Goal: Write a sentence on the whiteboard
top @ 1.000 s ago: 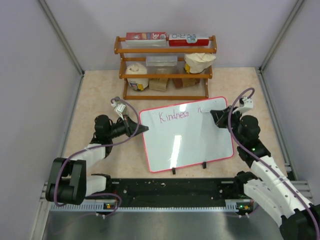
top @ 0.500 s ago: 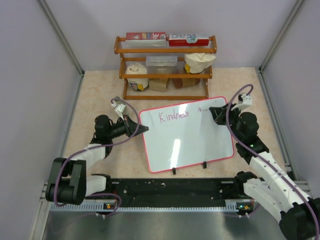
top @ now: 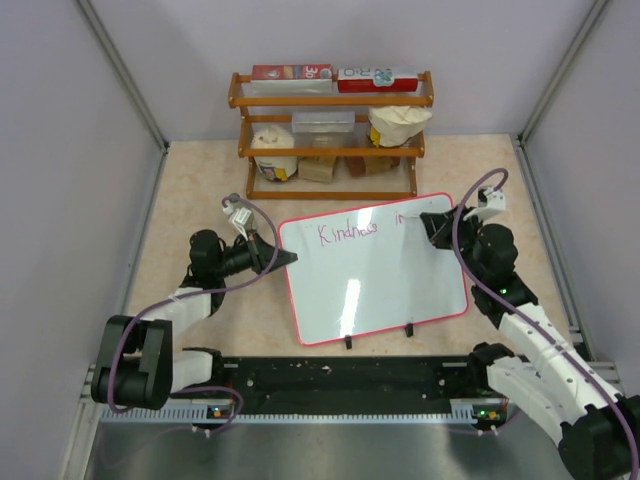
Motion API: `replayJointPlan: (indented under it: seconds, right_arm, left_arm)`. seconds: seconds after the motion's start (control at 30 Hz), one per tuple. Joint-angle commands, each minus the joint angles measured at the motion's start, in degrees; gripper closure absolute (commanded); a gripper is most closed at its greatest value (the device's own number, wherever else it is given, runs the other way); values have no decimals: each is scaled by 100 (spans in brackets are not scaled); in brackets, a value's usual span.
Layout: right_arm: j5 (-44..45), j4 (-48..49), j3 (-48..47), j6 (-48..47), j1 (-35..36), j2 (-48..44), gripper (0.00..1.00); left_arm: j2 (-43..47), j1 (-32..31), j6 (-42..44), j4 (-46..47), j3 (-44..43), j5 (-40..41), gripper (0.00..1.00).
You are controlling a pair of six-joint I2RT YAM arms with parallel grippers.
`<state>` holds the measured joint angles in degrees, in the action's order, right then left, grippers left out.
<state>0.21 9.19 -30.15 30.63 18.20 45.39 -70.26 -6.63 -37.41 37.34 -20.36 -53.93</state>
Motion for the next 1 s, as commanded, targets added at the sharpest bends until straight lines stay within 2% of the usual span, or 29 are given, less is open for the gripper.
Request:
replayJointPlan:
  seconds: [0.0, 0.97]
  right_arm:
    - [348, -242, -202, -163, -53, 23, 100]
    - [164, -603, 264, -119, -70, -487, 100]
  left_arm:
    - [-76, -49, 1245, -139, 102, 770, 100]
    - [-49, -49, 1254, -157, 102, 788, 100]
